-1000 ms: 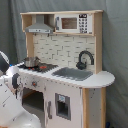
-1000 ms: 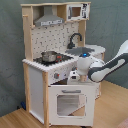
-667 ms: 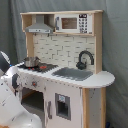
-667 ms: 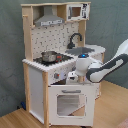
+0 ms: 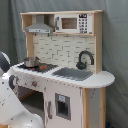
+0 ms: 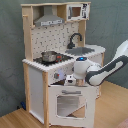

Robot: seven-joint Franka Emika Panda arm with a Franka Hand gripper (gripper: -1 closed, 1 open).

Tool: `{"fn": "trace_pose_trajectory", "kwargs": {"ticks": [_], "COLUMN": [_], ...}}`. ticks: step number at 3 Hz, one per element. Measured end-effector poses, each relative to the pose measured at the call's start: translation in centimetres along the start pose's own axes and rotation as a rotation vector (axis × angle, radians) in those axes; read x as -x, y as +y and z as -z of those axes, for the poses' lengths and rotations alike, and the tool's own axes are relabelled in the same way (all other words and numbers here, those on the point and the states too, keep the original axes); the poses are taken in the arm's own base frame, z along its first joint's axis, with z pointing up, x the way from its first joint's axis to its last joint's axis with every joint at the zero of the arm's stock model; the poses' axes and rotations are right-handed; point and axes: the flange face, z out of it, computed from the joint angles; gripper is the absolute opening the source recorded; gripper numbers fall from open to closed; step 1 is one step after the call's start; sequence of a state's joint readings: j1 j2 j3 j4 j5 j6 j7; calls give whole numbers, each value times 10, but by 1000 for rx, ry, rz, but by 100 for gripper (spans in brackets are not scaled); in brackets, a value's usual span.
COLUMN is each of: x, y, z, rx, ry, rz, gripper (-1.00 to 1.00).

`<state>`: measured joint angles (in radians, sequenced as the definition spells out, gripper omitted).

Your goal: Play with the kitchen

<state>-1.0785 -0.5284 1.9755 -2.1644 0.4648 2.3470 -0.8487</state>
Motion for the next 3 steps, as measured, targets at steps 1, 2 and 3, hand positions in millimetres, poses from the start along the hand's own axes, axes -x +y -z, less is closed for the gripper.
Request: {"fn": "trace_pose_trajectory", "kwargs": {"ticks": [1, 2, 3], "x": [-15, -31, -39], "y": [-11, -20, -24], "z": [5, 17, 25], "rx": [-7, -29, -46], "ry": [9, 9, 3], "rz": [-68, -122, -195], "gripper": [-100, -100, -100]}}
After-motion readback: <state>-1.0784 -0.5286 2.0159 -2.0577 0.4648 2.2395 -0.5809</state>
